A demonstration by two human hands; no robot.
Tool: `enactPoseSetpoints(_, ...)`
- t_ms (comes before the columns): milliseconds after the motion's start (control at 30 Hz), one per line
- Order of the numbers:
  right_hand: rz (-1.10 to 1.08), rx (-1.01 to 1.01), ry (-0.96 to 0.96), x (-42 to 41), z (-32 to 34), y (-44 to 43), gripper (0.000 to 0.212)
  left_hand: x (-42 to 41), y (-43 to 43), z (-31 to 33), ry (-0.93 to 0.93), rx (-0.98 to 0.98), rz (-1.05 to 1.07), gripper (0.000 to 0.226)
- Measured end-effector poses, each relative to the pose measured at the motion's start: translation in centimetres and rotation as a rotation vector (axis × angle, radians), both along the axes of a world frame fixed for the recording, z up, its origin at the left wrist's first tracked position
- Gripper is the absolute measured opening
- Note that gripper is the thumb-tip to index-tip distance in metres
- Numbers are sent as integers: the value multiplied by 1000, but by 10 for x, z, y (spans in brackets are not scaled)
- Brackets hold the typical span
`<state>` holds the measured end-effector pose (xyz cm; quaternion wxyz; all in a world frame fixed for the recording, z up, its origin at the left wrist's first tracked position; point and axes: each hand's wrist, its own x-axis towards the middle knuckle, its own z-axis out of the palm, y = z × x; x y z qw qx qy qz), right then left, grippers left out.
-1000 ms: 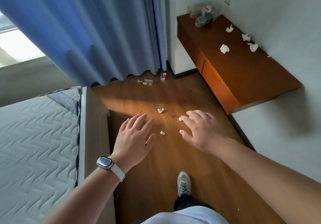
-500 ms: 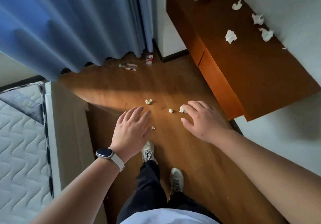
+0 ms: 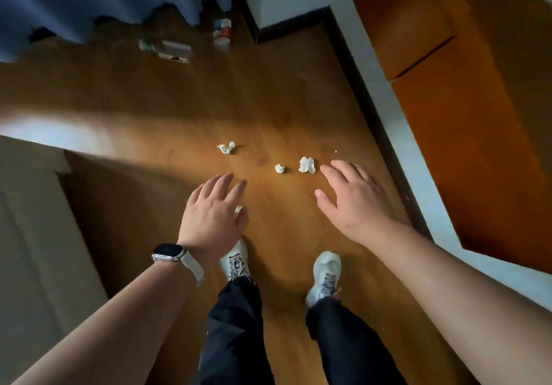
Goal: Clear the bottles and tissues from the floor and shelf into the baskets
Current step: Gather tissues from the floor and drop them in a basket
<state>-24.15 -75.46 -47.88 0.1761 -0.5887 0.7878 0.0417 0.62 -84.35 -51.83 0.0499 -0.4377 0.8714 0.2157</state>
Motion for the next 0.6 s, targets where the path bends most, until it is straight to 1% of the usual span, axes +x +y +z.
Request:
enactPoseSetpoints(167, 34, 38, -35, -23, -123, -23, 49, -18, -6, -124, -19, 12, -23, 53)
enactPoseSetpoints(300, 35, 41, -54, -50, -233, -28, 48, -30, 2, -224, -48, 8, 1, 54)
enactPoseSetpoints(467, 110, 121, -26, -81, -365, -29, 51, -24, 10, -345, -70, 17, 119, 59)
enactPoseSetpoints(600, 163, 125, -21, -108, -454, -34, 53, -30, 19, -426, -122, 63, 164, 63)
